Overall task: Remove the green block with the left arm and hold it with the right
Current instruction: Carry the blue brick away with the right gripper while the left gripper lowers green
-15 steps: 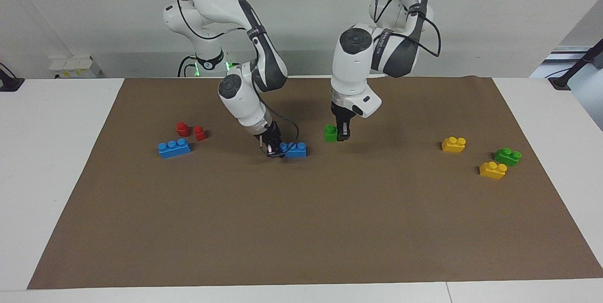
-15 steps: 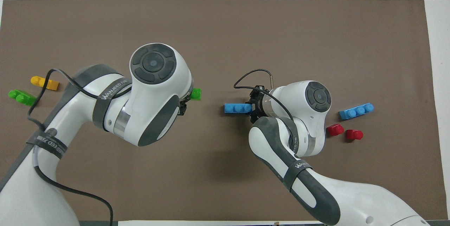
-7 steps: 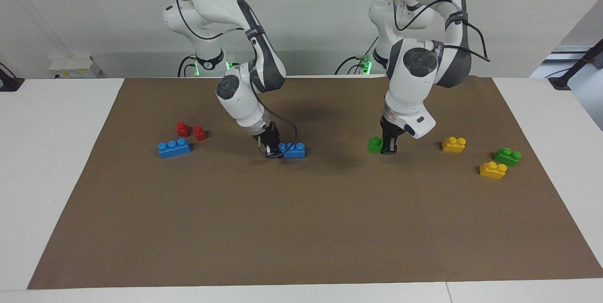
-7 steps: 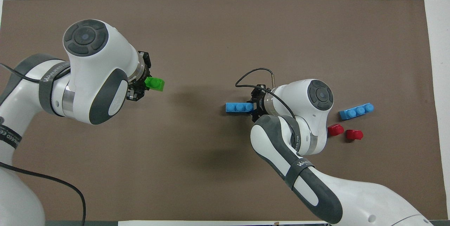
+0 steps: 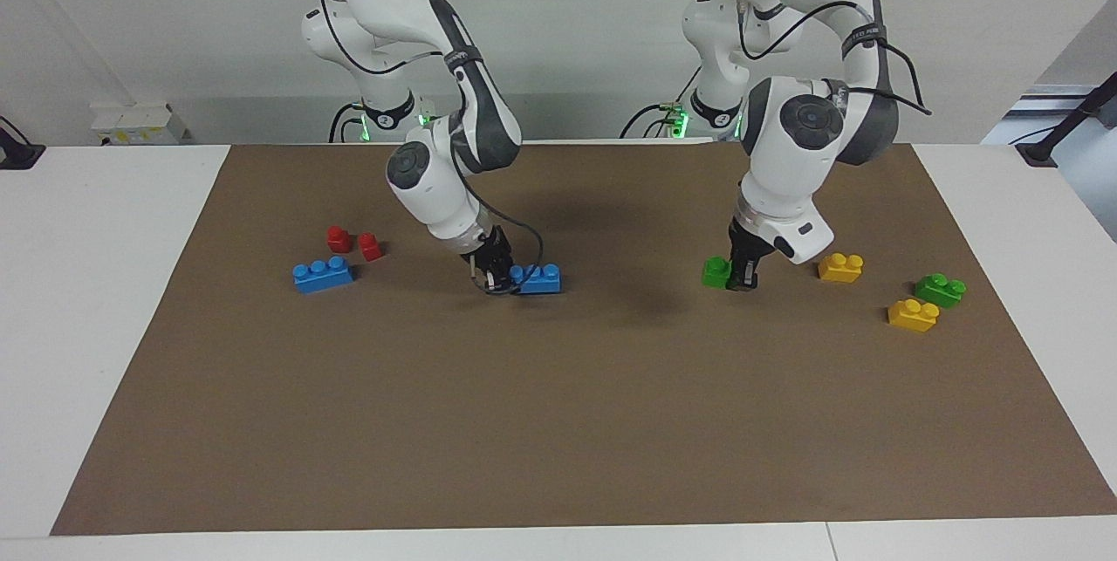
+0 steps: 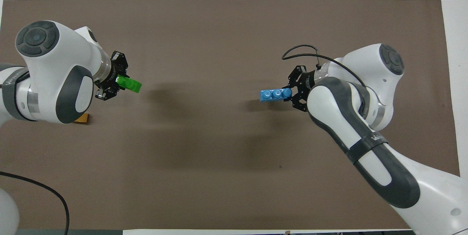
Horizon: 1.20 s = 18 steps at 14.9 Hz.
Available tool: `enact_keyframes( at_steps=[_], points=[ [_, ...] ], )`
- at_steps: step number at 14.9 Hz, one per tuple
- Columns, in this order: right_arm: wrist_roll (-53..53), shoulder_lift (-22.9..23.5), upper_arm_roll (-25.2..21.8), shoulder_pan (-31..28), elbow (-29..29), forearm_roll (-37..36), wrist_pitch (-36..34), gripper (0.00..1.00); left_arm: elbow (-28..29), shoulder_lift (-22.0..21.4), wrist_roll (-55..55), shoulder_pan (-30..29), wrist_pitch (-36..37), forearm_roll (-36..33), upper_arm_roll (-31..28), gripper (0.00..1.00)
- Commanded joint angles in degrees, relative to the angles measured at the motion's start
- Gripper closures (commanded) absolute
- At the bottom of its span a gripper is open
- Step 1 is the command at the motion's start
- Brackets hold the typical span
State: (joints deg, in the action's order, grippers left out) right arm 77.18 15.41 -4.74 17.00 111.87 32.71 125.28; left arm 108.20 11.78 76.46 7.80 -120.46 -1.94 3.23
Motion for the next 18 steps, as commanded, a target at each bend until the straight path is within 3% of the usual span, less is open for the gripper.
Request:
enact_keyframes(
  at_steps=[1, 5, 12, 18],
  points=[
    [-6.14, 0.24, 0.43, -5.81, -2.61, -1.32, -6.08, 0.95, 7.46, -3.34, -9.2, -3.39, -5.21, 0.97, 0.55, 1.0],
    [-16.43, 0.41, 0.34, -13.12, -3.41, -5.02, -9.96, 0.95, 8.69, -2.82, -18.35, -6.29, -5.92, 1.06, 0.55, 1.0],
    [-21.61, 2.17, 0.34, -21.56, -1.4, -9.41, -7.43, 0.89, 10.19, 0.61, -23.81, -8.06, -10.76, 1.06, 0.46, 1.0],
    [-23.83, 2.7, 0.43, -22.53, 1.24, -9.15, -3.29, 0.86, 10.89, 1.05, -19.26, -10.08, -14.0, 1.24, 0.46, 1.0]
  ],
)
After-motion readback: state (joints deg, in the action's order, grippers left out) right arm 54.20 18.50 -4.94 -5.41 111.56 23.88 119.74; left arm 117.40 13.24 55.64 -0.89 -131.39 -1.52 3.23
